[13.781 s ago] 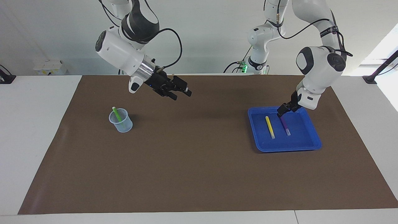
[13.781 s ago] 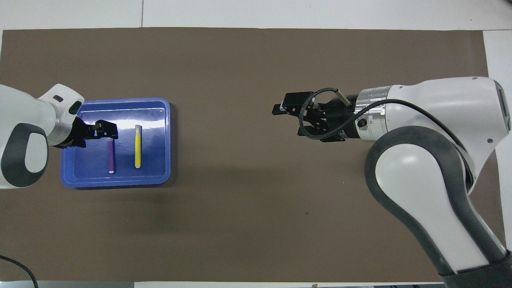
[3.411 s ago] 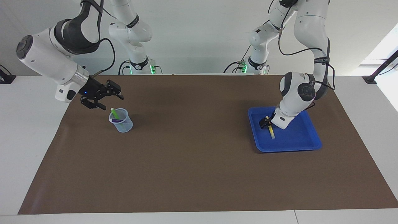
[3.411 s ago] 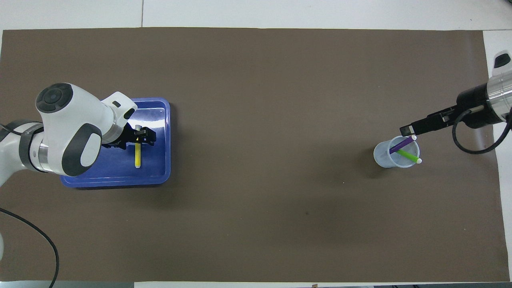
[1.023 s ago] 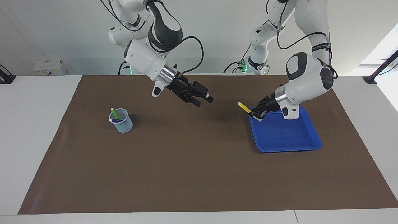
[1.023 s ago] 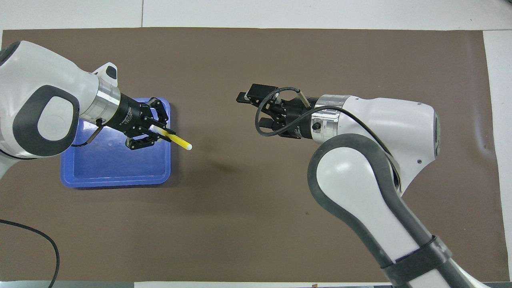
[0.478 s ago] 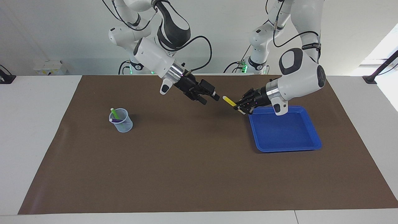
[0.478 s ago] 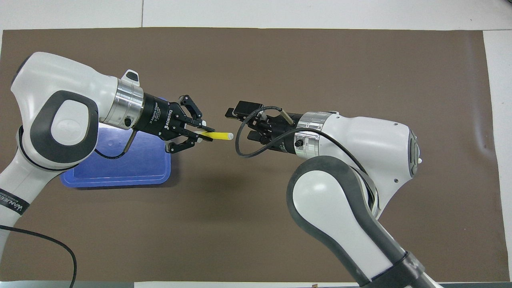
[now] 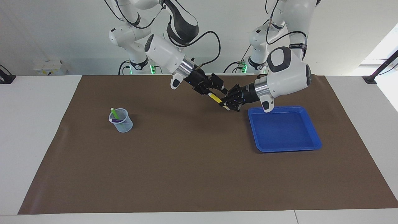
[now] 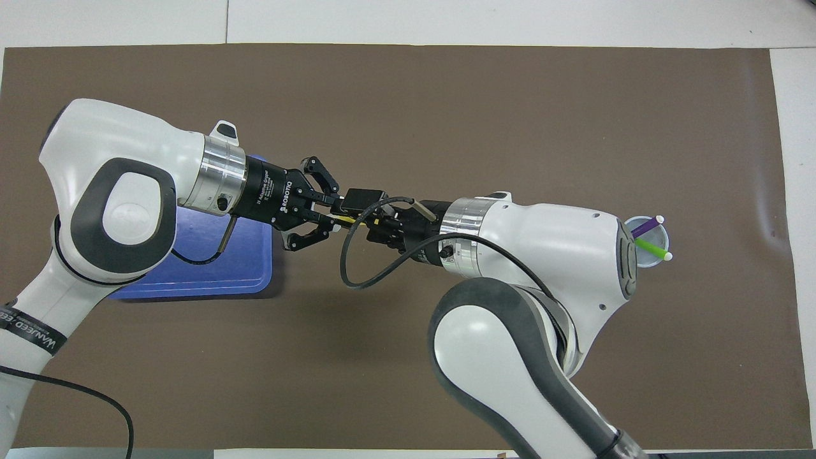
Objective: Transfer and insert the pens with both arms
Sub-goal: 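Pass the yellow pen from the left gripper to the right gripper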
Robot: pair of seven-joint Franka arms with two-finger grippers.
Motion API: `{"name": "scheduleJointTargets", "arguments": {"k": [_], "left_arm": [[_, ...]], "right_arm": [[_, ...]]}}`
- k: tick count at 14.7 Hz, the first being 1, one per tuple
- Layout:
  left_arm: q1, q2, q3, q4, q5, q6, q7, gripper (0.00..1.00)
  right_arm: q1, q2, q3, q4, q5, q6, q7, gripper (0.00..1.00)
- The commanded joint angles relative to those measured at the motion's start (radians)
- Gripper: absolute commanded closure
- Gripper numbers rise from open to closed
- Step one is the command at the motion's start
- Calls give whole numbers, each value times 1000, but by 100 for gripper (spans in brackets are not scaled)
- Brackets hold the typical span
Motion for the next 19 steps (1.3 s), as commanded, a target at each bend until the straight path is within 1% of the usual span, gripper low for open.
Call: {"name": "scheduleJointTargets", "arguments": {"k": [1,4,6,8,10,15,17,18,19], "left_arm": [[2,-37,4,-27,-25,17,-10,100],[9,-37,4,-27,-25,17,-12,100],[5,-37,4,-27,-25,19,-10,100],[9,-37,4,-27,-25,17,-12,100],[9,-39,4,-27,-25,17,-13,100],[10,-40,4,-25,-25,17,-19,100],[12,-40,4,-25,-25,19,-25,100],[12,-40,4,-25,-25,19,-27,100],[12,-40,4,-25,-25,20,-27,100]], "right_arm": [[-30,-20,-5,0,-64,-67,-6,20],[-40,-19,-5,2,-99,-85,-16,25],[-43,-16,-9,16,-101,-108,-16,34],[-60,-14,-8,22,-104,-116,-16,39],[-61,-13,-8,23,-105,-114,-16,52],[-73,-10,-8,27,-105,-113,-16,53],[-73,-11,-8,25,-105,-113,-17,57],[-73,-11,-8,25,-105,-113,-17,62],[-73,-11,-8,25,-105,-113,-17,70]]}}
